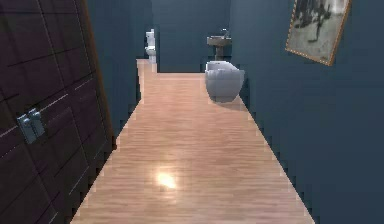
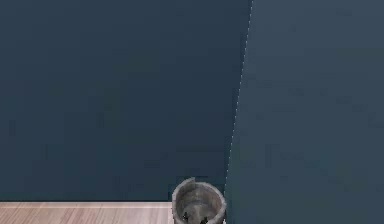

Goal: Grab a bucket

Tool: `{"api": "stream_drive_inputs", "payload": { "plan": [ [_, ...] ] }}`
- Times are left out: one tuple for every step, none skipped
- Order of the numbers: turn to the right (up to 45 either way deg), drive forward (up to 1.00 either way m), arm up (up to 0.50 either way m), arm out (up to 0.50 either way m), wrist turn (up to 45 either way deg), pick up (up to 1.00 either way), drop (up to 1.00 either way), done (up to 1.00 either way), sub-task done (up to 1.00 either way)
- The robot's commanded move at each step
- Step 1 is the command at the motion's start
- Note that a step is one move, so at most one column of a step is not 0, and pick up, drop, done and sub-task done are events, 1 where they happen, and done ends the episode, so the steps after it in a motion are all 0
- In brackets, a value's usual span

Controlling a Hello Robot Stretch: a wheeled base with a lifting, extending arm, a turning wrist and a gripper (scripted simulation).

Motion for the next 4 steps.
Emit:
{"api": "stream_drive_inputs", "payload": {
  "plan": [
    [0.0,0.00,-0.30,0.00,0.0,0.00,0.00,0.00,0.00],
    [0.0,0.00,0.00,0.00,0.0,1.00,0.00,0.00,0.00],
    [0.0,0.00,0.10,0.00,0.0,0.00,0.00,0.00,0.00],
    [0.0,0.00,0.00,0.00,0.0,0.00,0.00,1.00,0.00]
  ]
}}
